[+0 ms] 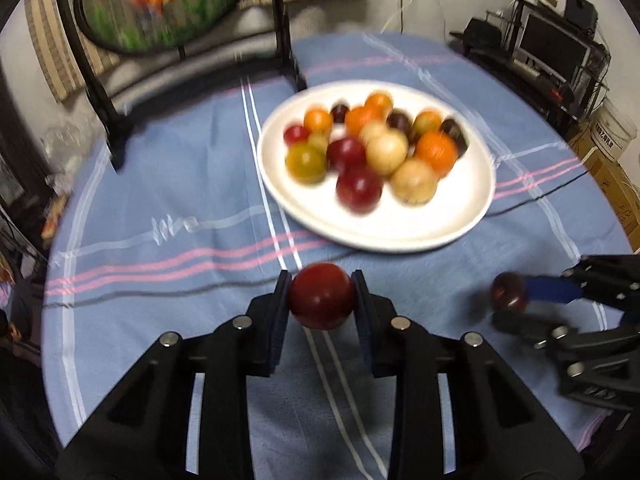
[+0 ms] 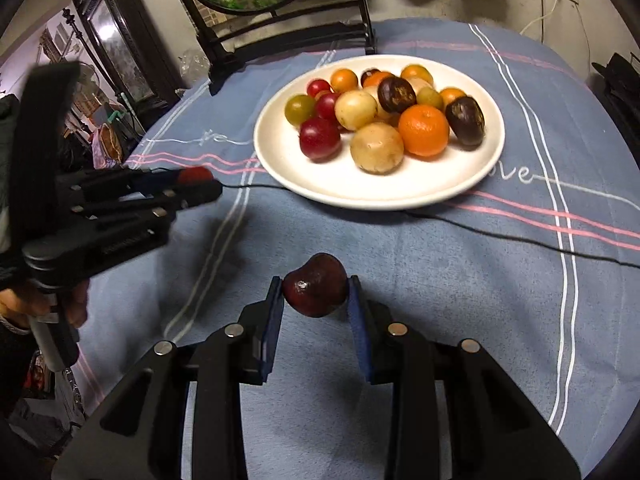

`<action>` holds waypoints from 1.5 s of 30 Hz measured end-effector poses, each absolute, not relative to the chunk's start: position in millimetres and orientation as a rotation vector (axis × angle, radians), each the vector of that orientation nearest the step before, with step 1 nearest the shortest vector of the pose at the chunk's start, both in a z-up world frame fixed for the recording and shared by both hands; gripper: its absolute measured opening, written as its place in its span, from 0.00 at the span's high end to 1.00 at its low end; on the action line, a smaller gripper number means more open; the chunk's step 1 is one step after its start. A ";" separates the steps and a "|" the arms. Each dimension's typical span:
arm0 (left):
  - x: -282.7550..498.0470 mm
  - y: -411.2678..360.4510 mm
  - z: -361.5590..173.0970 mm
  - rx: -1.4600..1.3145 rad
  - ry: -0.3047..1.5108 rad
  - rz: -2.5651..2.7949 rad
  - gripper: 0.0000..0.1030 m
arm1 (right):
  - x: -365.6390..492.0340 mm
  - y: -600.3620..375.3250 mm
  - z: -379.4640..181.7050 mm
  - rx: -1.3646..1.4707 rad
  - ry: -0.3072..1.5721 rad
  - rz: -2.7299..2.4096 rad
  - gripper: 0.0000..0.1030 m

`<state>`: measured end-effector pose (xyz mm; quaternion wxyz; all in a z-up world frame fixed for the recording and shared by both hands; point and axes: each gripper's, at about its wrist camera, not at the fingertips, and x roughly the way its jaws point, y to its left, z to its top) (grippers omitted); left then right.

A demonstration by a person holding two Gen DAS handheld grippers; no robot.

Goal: Organize fruits
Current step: 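Carry the red tomato and dark red plum over the white plate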

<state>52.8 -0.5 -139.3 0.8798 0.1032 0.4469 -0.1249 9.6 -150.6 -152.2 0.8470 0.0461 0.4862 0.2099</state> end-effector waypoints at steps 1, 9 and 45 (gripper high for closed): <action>49.8 -2.9 -129.7 0.224 0.911 -0.259 0.70 | 9.0 -150.2 -148.1 0.099 1.017 0.448 0.69; 32.8 -16.3 -72.2 0.241 0.794 -0.237 0.70 | 4.2 -159.7 -94.0 0.113 0.886 0.468 0.69; 86.5 -36.7 -66.2 0.279 0.767 -0.199 0.70 | 66.5 -188.8 -50.7 0.142 0.793 0.461 0.69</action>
